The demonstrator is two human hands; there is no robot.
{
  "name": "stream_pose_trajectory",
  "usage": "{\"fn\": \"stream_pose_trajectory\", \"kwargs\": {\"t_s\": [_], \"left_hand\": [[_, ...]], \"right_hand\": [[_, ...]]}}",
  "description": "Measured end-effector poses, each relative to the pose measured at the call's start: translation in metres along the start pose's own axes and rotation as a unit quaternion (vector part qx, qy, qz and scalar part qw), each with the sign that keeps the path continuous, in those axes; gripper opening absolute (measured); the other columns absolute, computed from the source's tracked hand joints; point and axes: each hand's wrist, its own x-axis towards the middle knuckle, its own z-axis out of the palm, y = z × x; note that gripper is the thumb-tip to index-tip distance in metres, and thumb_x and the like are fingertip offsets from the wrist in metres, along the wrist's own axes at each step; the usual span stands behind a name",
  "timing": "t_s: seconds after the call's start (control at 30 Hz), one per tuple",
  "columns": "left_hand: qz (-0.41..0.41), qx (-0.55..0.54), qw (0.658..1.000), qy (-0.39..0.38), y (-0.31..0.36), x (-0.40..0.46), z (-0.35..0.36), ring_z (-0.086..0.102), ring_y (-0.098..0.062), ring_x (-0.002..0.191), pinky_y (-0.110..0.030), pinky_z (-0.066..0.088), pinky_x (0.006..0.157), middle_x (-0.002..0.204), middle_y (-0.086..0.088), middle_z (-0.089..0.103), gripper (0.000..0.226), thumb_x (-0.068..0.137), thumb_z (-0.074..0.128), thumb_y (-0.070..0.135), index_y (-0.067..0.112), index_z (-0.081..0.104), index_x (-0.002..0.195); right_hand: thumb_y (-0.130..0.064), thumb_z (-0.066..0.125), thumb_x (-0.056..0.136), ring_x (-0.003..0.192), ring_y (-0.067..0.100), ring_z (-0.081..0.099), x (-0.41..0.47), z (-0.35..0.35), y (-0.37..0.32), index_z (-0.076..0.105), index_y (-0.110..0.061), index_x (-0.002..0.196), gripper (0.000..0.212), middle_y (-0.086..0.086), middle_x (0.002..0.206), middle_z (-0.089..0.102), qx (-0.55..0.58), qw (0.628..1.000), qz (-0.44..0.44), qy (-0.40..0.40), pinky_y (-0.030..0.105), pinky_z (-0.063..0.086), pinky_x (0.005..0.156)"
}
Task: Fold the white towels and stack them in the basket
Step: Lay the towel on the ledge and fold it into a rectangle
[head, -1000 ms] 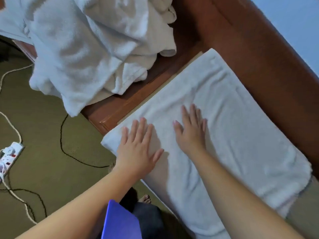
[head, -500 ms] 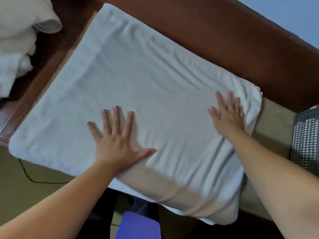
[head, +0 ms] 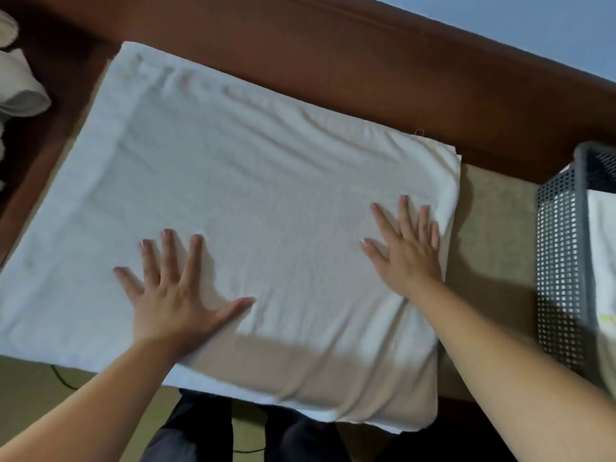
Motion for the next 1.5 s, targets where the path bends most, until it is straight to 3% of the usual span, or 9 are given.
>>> {"fn": "stream_pose_trajectory", "kwargs": {"t_s": [0.27, 0.37, 0.5, 0.67, 0.8, 0.9, 1.07, 1.3, 1.5], "left_hand": [[-0.007, 0.001, 1.000, 0.002, 0.002, 0.000, 0.003, -0.017, -0.037, 0.158, -0.073, -0.003, 0.120, 0.173, -0.008, -0.017, 0.138, 0.056, 0.026, 0.113, 0.035, -0.009, 0.165], [-0.005, -0.006, 1.000, 0.003, 0.002, -0.001, 0.002, -0.016, -0.037, 0.158, -0.073, -0.002, 0.120, 0.173, -0.007, -0.017, 0.138, 0.056, 0.026, 0.113, 0.035, -0.009, 0.165], [-0.004, -0.025, 1.000, -0.006, 0.002, -0.003, -0.004, -0.020, -0.035, 0.158, -0.072, -0.005, 0.120, 0.172, -0.005, -0.020, 0.137, 0.056, 0.024, 0.113, 0.037, -0.011, 0.164], [0.004, -0.039, 0.999, -0.008, -0.001, -0.005, -0.008, -0.022, -0.035, 0.157, -0.071, -0.006, 0.120, 0.172, -0.005, -0.022, 0.137, 0.055, 0.022, 0.114, 0.038, -0.013, 0.164], [0.013, -0.047, 0.999, -0.012, -0.002, -0.005, -0.012, -0.024, -0.037, 0.156, -0.072, -0.008, 0.119, 0.171, -0.006, -0.024, 0.138, 0.054, 0.019, 0.114, 0.037, -0.014, 0.164], [0.020, -0.051, 0.998, -0.022, -0.006, -0.004, -0.015, -0.026, -0.038, 0.155, -0.072, -0.009, 0.118, 0.170, -0.007, -0.027, 0.139, 0.053, 0.015, 0.115, 0.037, -0.017, 0.163], [0.062, -0.056, 0.995, -0.047, -0.023, 0.000, -0.013, -0.029, -0.036, 0.154, -0.071, -0.011, 0.119, 0.169, -0.006, -0.032, 0.129, 0.060, 0.014, 0.112, 0.039, -0.023, 0.160], [0.217, -0.020, 0.975, -0.040, -0.098, -0.020, -0.006, -0.015, -0.029, 0.159, -0.056, 0.000, 0.128, 0.173, -0.003, -0.017, 0.099, 0.083, 0.028, 0.092, 0.043, 0.002, 0.164], [0.200, -0.016, 0.980, -0.012, -0.112, -0.047, 0.000, 0.021, -0.038, 0.155, -0.059, 0.025, 0.122, 0.169, -0.013, 0.022, 0.070, 0.094, 0.043, 0.072, 0.042, 0.040, 0.156]], "right_hand": [[-0.096, 0.011, 0.083, 0.156, 0.038, -0.025, 0.088, -0.045, 0.019, -0.017, -0.064, 0.153, 0.082, -0.007, 0.169, -0.030, 0.021, 0.995, 0.091, -0.032, 0.065, -0.009, 0.123], [-0.084, 0.021, 0.094, 0.158, 0.033, -0.019, 0.088, -0.053, 0.012, -0.005, -0.052, 0.161, 0.079, -0.007, 0.172, -0.022, 0.068, 0.990, 0.118, -0.040, 0.063, -0.004, 0.125], [-0.058, 0.020, 0.108, 0.161, 0.027, -0.006, 0.021, -0.014, -0.021, 0.009, -0.034, 0.166, 0.064, 0.002, 0.175, -0.007, 0.129, 0.984, 0.119, 0.037, 0.058, 0.003, 0.128], [-0.062, 0.010, 0.103, 0.158, 0.018, -0.022, -0.105, 0.070, -0.019, -0.008, -0.035, 0.165, 0.070, -0.002, 0.172, -0.021, 0.111, 0.986, 0.102, 0.072, 0.047, -0.007, 0.129], [-0.069, -0.001, 0.099, 0.157, 0.011, -0.022, -0.131, 0.081, 0.013, -0.003, -0.025, 0.167, 0.081, -0.004, 0.172, -0.018, 0.119, 0.980, 0.143, 0.063, 0.043, -0.001, 0.131], [-0.058, 0.016, 0.107, 0.160, 0.015, -0.009, -0.121, 0.066, 0.011, 0.002, -0.028, 0.167, 0.069, -0.003, 0.174, -0.009, 0.153, 0.970, 0.188, 0.034, 0.050, 0.012, 0.130], [-0.030, 0.057, 0.092, 0.128, 0.042, 0.051, -0.154, 0.047, -0.028, 0.046, -0.019, 0.147, 0.057, 0.016, 0.145, 0.049, 0.266, 0.864, 0.419, 0.082, 0.049, 0.047, 0.102], [-0.019, 0.063, 0.091, 0.110, 0.042, 0.058, -0.246, 0.088, -0.045, 0.055, -0.014, 0.136, 0.046, 0.019, 0.135, 0.051, 0.322, 0.774, 0.535, 0.109, 0.051, 0.053, 0.093], [-0.015, 0.073, 0.092, 0.112, 0.034, 0.061, -0.267, 0.099, -0.048, 0.059, -0.010, 0.138, 0.048, 0.015, 0.129, 0.065, 0.467, 0.689, 0.538, 0.136, 0.042, 0.051, 0.092]]}}
